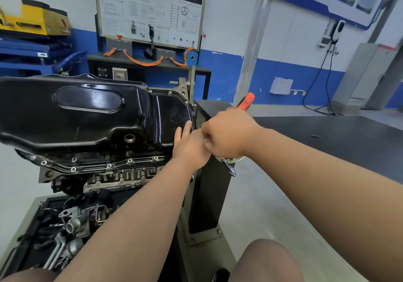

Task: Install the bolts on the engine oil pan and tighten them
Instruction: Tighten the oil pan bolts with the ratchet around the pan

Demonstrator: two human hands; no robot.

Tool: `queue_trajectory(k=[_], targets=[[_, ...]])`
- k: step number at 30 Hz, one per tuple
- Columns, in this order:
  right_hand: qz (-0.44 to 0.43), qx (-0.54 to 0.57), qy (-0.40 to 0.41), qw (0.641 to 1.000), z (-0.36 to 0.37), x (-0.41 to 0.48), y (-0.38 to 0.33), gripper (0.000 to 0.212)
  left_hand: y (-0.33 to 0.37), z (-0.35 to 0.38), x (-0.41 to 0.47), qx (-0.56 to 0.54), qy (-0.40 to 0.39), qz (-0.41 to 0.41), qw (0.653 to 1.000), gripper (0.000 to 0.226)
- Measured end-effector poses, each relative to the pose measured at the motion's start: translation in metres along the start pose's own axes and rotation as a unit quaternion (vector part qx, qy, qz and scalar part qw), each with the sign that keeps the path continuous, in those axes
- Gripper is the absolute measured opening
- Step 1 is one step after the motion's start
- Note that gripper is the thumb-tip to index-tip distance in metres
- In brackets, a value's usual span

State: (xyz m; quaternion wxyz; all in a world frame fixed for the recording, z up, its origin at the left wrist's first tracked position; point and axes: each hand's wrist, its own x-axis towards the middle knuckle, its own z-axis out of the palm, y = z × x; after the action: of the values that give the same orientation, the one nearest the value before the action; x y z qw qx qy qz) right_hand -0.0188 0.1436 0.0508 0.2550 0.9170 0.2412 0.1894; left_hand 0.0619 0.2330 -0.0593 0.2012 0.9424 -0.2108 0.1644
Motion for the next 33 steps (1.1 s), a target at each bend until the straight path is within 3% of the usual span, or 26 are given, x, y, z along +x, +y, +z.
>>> queue_trajectory(k=[7, 13, 18, 21, 24, 26, 31, 33], targets=[[0.024, 0.040, -0.025, 0.999, -0.005, 0.010, 0.007, 0.024, -0.001, 0.002, 0.003, -0.024, 0.020, -0.015, 0.999, 0.039], [0.211, 0.168, -0.047, 0.962, 0.002, 0.015, 0.000, 0.021, -0.007, 0.012, 0.004, -0.085, 0.011, -0.034, 0.996, 0.036], [0.266, 0.220, -0.068, 0.936, -0.001, 0.016, -0.005, 0.018, -0.010, 0.016, 0.007, -0.037, 0.026, -0.019, 0.999, 0.045], [0.293, 0.255, -0.077, 0.918, -0.004, 0.015, -0.008, 0.015, -0.006, 0.016, -0.002, -0.071, 0.053, -0.029, 0.996, 0.043], [0.330, 0.285, -0.064, 0.898, -0.004, 0.014, -0.015, 0.013, 0.007, 0.017, -0.026, -0.165, 0.145, -0.052, 0.974, 0.037], [0.352, 0.287, -0.056, 0.889, -0.005, 0.013, -0.021, 0.011, 0.017, 0.016, -0.041, -0.249, 0.166, -0.050, 0.953, 0.035], [0.385, 0.297, -0.046, 0.873, -0.008, 0.014, -0.026, 0.011, 0.040, 0.006, -0.068, -0.394, 0.140, -0.064, 0.906, 0.054], [0.404, 0.301, -0.041, 0.863, -0.008, 0.015, -0.029, 0.012, 0.046, 0.000, -0.078, -0.470, 0.113, -0.090, 0.871, 0.069]])
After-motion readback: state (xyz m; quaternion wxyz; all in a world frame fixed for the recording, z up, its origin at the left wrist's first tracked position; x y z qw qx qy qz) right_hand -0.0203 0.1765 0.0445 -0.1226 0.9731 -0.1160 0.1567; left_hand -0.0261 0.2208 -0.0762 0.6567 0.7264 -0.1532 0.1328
